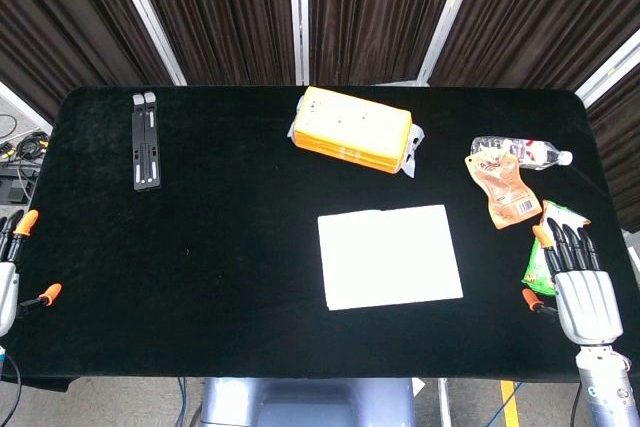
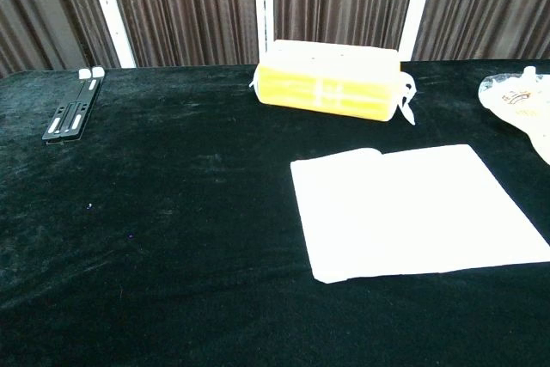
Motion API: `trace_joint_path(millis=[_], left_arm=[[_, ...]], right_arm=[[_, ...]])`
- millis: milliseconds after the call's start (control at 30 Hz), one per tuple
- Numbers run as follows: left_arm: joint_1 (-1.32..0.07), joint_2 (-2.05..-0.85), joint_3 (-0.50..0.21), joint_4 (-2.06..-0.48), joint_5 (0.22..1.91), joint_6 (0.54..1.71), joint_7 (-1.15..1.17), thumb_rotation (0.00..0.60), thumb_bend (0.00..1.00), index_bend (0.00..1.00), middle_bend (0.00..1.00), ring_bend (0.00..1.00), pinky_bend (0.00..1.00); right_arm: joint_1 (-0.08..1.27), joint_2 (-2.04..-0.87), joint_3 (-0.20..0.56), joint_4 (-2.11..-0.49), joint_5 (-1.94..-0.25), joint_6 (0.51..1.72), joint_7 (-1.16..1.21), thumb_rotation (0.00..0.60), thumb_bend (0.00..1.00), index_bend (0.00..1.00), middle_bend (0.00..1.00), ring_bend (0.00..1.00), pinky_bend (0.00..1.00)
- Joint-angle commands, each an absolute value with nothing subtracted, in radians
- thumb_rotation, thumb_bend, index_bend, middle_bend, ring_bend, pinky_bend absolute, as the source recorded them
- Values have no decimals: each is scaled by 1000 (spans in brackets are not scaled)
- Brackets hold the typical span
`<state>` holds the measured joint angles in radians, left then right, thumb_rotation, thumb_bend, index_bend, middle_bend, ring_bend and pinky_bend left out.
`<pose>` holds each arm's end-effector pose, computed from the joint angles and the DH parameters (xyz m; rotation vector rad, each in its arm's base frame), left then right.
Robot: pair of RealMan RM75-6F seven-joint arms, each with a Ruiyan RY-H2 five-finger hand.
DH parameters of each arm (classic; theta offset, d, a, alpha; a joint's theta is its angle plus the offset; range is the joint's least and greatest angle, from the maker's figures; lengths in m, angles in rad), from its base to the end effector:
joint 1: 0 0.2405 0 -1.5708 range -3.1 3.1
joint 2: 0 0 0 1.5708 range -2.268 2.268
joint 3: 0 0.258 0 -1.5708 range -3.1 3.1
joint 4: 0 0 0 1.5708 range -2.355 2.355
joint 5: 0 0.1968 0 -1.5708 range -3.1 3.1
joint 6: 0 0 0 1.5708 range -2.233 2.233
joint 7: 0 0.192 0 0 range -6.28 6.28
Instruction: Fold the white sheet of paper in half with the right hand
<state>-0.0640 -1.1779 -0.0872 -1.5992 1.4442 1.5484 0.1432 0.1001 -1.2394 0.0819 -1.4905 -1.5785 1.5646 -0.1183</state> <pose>-0.3121 0.2277 0.1761 -1.2979 -0.7996 -0.8447 -0.2942 -0.2381 0.1579 1.4164 -0.6912 0.9328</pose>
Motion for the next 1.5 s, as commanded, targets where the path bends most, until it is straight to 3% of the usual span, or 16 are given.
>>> trace_joint_path(millis=[33,767,1067,1300,1500], left_arm=[[-64,-1178,-87,-1599,1443,1546,143,600,99,0,0,0,0],[-59,-1170,-90,-1612,1444,1560,143,600,98,0,0,0,0],[-62,-1169,-97,-1618,1436,1557,146,600,98,0,0,0,0],[-62,-1164,-100,-1613,1428,1551,128,600,98,0,0,0,0],[-64,-1159,-105,-1607,1414,1539,109,600,98,0,0,0,0]], right_arm=[[100,-1239,80,-1492,-1579,1563,-120,600,86,0,0,0,0],[131,-1263,65,-1475,-1596,1511,-133,600,86,0,0,0,0],[250,-1318,118,-1598,-1547,1352,-206,600,86,0,0,0,0],[334,-1420,146,-1725,-1396,1198,-340,600,86,0,0,0,0],[379,-1513,165,-1752,-1261,1153,-468,600,79,0,0,0,0]])
